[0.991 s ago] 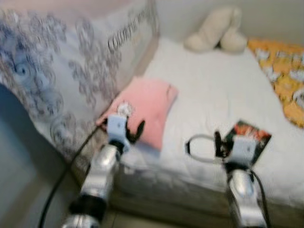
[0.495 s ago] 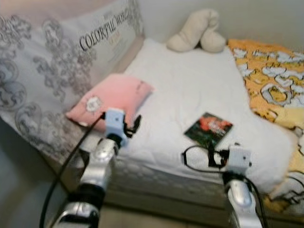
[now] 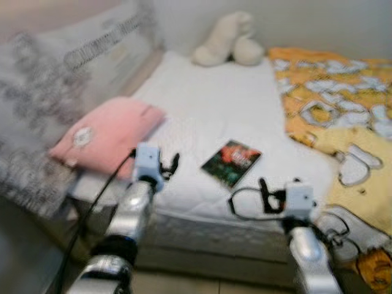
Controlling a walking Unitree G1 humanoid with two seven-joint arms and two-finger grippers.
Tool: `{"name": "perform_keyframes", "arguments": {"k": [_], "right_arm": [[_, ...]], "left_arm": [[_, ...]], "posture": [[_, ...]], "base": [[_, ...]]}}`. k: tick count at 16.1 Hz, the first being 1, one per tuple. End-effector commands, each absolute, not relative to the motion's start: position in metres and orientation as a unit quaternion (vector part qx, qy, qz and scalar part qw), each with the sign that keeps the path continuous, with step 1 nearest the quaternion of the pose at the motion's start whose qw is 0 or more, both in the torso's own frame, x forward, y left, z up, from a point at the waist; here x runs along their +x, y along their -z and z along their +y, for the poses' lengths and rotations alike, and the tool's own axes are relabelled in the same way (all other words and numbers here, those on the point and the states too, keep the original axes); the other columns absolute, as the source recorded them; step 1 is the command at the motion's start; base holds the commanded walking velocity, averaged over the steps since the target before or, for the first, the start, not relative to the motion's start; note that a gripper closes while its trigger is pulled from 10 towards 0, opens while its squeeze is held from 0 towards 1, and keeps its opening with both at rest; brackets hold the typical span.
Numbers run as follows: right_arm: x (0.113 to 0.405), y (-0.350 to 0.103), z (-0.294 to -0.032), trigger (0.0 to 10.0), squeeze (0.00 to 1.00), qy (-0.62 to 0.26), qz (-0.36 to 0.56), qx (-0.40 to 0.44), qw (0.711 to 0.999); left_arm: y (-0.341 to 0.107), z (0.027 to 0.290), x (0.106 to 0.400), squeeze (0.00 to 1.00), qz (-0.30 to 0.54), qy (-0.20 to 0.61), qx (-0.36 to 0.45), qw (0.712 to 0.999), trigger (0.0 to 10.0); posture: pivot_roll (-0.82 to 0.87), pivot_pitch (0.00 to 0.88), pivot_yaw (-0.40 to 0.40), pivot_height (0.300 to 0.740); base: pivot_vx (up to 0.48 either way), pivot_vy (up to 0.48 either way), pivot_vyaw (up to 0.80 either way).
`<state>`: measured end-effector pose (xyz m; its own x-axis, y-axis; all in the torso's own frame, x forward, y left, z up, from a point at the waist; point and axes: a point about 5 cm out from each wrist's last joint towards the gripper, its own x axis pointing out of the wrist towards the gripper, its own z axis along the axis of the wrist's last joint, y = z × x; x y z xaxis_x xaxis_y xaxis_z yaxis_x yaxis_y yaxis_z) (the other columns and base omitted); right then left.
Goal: Clean up the room
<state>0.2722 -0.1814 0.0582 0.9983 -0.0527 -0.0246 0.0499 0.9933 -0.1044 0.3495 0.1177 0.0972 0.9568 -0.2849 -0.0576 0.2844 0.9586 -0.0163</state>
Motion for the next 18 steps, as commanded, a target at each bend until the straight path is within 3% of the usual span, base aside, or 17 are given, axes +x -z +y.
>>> {"name": "perform_keyframes", "arguments": {"k": [1, 7, 11, 12, 15, 18], "right_arm": [[0.276, -0.060, -0.177, 10.0, 0.00, 0.018, 0.012, -0.045, 0.999], [0.274, -0.055, -0.178, 10.0, 0.00, 0.013, 0.029, -0.052, 0.998], [0.257, -0.047, -0.183, 10.0, 0.00, 0.013, 0.039, -0.052, 0.998], [0.245, -0.045, -0.188, 10.0, 0.00, 0.021, 0.039, -0.043, 0.998], [0.230, -0.041, -0.193, 10.0, 0.00, 0.023, 0.061, -0.060, 0.996], [0.206, -0.048, -0.193, 10.0, 0.00, -0.008, 0.067, -0.067, 0.995]], "left_arm": [[-0.102, 0.119, 0.353, 0.00, 0.025, 0.146, 0.012, 0.989, 10.0], [-0.103, 0.121, 0.360, 0.00, 0.037, 0.144, 0.027, 0.988, 10.0], [-0.098, 0.112, 0.364, 0.00, 0.070, 0.147, 0.031, 0.986, 10.0], [-0.096, 0.110, 0.365, 1.00, 0.080, 0.137, 0.036, 0.987, 10.0], [-0.091, 0.101, 0.367, 1.00, 0.113, 0.131, 0.054, 0.983, 10.0], [-0.080, 0.086, 0.361, 1.00, 0.148, 0.135, 0.032, 0.979, 10.0]], "posture": [[0.09, 0.000, 0.029, 0.740], [0.08, 0.000, 0.026, 0.740], [0.07, 0.000, 0.013, 0.740], [0.05, 0.000, 0.000, 0.740], [0.02, 0.057, -0.021, 0.740], [-0.07, 0.177, -0.053, 0.740]], "base": [[0.330, 0.349, -0.80], [0.308, 0.368, -0.80], [0.323, 0.350, -0.80], [0.000, 0.000, 0.00], [0.000, 0.000, 0.00], [0.000, 0.000, 0.00]]}}
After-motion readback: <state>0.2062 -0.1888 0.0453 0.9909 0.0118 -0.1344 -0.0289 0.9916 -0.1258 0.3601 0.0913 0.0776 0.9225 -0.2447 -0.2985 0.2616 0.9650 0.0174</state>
